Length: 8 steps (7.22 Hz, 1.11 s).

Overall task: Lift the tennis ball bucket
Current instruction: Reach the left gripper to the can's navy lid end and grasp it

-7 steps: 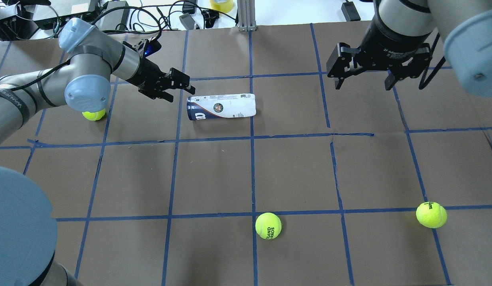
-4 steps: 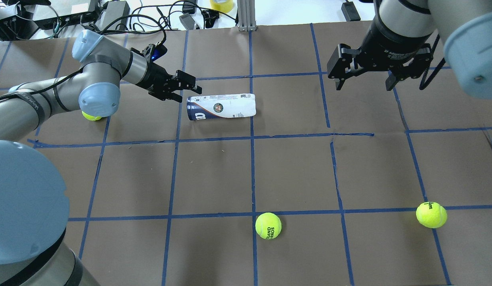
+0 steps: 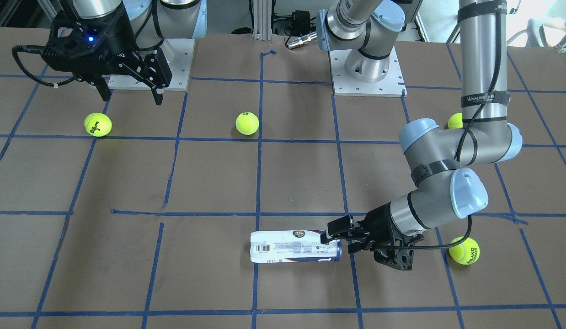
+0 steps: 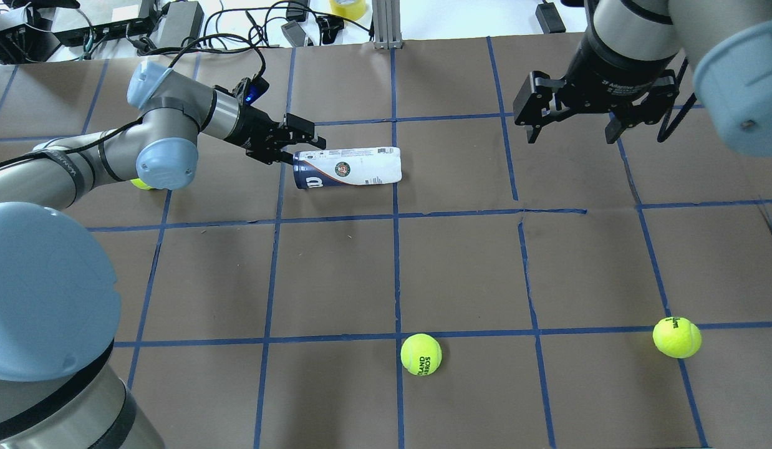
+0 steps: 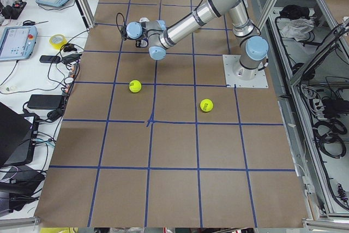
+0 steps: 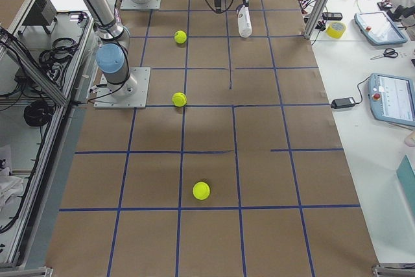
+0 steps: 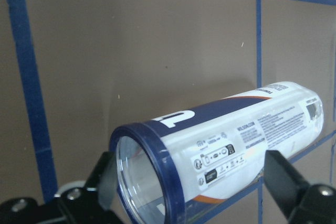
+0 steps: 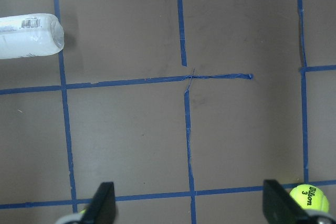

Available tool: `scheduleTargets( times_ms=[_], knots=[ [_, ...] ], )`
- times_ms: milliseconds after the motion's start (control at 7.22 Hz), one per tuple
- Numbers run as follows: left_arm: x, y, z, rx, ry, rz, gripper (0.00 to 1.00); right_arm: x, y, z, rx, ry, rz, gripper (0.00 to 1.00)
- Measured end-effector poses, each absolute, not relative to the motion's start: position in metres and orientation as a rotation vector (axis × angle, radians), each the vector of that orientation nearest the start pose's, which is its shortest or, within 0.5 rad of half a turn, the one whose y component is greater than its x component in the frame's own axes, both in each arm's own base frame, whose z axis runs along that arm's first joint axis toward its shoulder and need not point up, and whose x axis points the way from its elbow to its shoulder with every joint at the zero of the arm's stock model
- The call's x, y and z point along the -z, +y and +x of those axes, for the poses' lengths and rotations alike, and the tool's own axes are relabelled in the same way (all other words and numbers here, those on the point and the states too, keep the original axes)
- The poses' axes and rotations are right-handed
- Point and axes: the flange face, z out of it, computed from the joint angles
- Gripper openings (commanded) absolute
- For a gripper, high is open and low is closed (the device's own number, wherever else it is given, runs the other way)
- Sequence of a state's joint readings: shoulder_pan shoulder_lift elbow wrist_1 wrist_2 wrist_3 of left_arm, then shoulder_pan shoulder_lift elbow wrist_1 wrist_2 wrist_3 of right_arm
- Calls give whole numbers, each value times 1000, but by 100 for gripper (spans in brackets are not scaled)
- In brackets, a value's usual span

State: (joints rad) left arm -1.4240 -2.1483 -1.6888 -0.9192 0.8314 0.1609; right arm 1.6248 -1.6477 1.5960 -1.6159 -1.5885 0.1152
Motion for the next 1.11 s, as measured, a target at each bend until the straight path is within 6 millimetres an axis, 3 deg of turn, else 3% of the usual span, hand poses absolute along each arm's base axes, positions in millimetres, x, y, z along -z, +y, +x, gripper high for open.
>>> scheduleTargets(
  times_ms=[138,277,415,554,969,1108],
  knots=[
    [-186,-651,-108,-78,-2384,22,100,-517,-460,156,154,3147,98,100],
    [-184,-650,-109,-64,-2376,37,73,-517,-460,156,155,3147,98,100],
    [-183,-649,-109,-46,-2373,66,14,-518,-460,156,155,3146,98,100],
    [-182,-649,-109,-31,-2374,97,0,-517,-460,157,155,3146,97,100],
    [-186,-652,-107,-10,-2402,167,0,-517,-460,157,153,3144,97,100],
    [-198,-657,-104,-23,-2452,192,0,-517,-460,157,152,3144,98,100]
  ],
)
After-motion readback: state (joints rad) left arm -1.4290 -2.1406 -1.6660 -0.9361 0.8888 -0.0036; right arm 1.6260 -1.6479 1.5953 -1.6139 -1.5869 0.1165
